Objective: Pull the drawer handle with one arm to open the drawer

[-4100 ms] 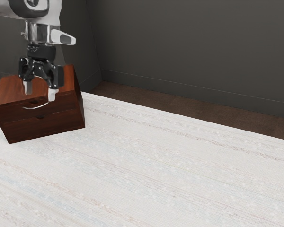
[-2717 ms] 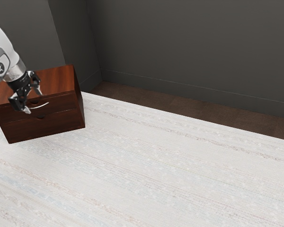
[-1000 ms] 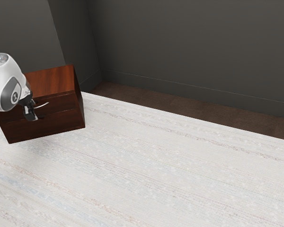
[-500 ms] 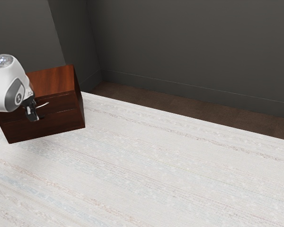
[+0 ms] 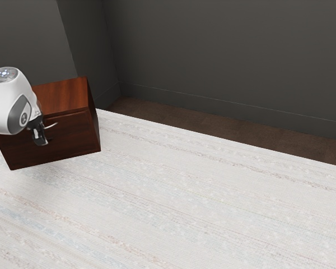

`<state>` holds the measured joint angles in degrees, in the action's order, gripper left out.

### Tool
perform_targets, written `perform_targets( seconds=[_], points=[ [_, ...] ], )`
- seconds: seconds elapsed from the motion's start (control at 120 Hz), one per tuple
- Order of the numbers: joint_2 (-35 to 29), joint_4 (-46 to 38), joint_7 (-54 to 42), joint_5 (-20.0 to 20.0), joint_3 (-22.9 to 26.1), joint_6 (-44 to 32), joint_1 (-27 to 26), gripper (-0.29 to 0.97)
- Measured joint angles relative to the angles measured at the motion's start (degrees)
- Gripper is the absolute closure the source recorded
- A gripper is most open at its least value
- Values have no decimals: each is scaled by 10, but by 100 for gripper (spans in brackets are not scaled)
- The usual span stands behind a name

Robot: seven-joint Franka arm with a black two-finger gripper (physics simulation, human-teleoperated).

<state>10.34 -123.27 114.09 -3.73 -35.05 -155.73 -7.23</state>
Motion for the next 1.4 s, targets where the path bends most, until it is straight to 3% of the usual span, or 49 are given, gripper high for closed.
perform_targets(
  seconds=[0.358,0.625,1.4],
  points=[
    [-21,-18,-11,-3,0,13,-1,59],
    [-47,-41,-20,-4,2,24,0,73],
    [-133,-96,-38,-20,13,93,-5,79]
  ],
)
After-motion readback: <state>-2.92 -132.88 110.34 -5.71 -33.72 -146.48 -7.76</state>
